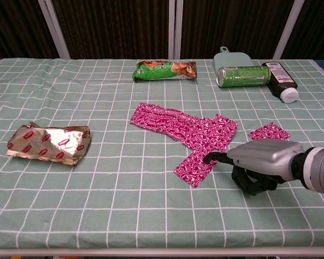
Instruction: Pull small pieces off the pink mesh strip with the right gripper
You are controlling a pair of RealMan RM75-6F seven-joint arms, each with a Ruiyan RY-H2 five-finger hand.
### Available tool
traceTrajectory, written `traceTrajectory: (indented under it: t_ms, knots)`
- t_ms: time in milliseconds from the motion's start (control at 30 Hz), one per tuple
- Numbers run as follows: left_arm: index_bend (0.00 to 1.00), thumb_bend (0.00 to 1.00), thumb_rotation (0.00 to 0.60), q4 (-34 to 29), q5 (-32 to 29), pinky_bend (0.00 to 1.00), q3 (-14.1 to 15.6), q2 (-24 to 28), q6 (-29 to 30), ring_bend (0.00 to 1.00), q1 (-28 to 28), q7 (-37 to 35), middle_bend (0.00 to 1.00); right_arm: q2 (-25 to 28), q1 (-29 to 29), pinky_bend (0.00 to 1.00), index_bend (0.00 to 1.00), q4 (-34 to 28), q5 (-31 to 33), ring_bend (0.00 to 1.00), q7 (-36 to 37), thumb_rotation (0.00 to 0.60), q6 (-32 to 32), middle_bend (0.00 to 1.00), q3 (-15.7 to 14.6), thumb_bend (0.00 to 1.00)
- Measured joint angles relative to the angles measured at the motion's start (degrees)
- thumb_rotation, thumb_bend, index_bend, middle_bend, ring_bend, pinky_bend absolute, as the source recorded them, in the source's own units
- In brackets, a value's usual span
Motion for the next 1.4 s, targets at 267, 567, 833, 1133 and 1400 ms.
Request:
traceTrajectory:
  t_ms: [267, 567, 833, 1133, 1400]
  knots:
    - [0.11, 0.15, 0.600, 0.3, -0.2, 0.24, -0.3, 0.5, 0.8, 0.07, 0.5, -1.0, 0.08, -1.8, 0.5, 0.82, 0.14, 0.3, -1.3, 0.90, 1.0, 0.600, -0.5, 0.95, 1.1, 1.00]
    - [0.11, 0.15, 0.600, 0.8, -0.7, 0.24, -0.5, 0.8, 0.9, 0.07, 0.9, -1.9, 0.08, -3.9, 1.3, 0.82, 0.18, 2.1, -1.6, 0.91, 3.3, 0.600, -2.1, 0.96, 3.0, 1.00]
    - [0.11, 0.15, 0.600, 1.0, -0.8, 0.24, -0.7, 0.9, 1.1, 0.07, 1.0, -2.2, 0.08, -3.8, 1.4, 0.82, 0.20, 1.3, -4.3, 0.91, 5.4, 0.600, -2.0, 0.96, 4.2, 1.00]
    - [0.11, 0.15, 0.600, 1.1, -0.7, 0.24, -0.6, 0.6, 1.0, 0.07, 1.0, -1.8, 0.08, 0.7, 0.1, 0.82, 0.20, -1.8, -7.5, 0.91, 4.3, 0.600, 3.6, 0.96, 4.0, 1.00]
    - [0.11, 0.15, 0.600, 1.3, -0.8, 0.24, -0.4, -0.2, 0.1, 0.07, 0.7, -1.2, 0.08, 6.3, -6.5, 0.82, 0.19, -2.2, -21.0, 0.90, 6.7, 0.600, 18.9, 0.96, 3.3, 1.00]
